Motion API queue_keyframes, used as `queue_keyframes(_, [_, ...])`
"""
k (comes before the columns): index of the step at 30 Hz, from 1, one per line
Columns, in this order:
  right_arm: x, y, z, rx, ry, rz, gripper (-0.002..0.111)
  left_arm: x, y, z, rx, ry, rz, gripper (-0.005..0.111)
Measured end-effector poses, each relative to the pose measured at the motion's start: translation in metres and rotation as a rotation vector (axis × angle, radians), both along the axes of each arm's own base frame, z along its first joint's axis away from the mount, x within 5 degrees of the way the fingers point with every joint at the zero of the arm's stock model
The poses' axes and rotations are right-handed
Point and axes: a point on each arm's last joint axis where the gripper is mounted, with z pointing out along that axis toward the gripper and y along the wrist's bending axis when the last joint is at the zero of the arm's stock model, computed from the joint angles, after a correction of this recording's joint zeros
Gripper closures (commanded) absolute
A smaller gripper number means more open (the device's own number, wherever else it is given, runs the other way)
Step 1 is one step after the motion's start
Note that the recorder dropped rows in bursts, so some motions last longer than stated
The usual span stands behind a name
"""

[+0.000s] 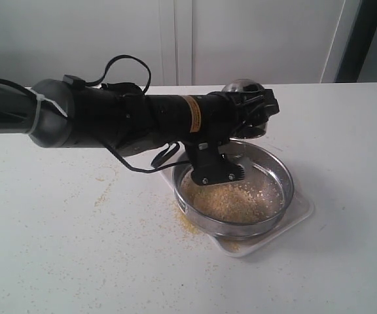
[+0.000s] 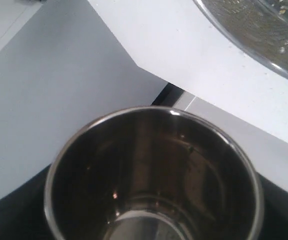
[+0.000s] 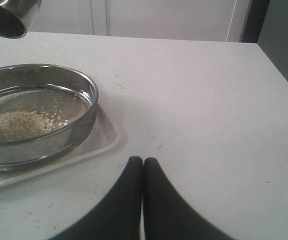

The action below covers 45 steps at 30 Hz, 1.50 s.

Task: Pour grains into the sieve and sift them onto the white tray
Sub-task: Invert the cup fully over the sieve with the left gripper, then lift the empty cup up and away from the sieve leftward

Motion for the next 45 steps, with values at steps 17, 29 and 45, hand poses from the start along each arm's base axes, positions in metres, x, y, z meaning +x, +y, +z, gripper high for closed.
queue_keyframes(17, [0.0, 0.0, 0.0, 0.0, 0.0, 0.0, 0.108, -0.003, -0.012, 0.015, -0.321, 0.023, 0.082, 0.107])
queue_keyframes(29, [0.0, 0.0, 0.0, 0.0, 0.0, 0.0, 0.108, 0.005, 0.0, 0.021, -0.715, 0.153, 0.266, 0.107])
queue_keyframes(45, [0.0, 0.0, 0.0, 0.0, 0.0, 0.0, 0.108, 0.005, 0.019, 0.017, -1.071, 0.427, 0.393, 0.107])
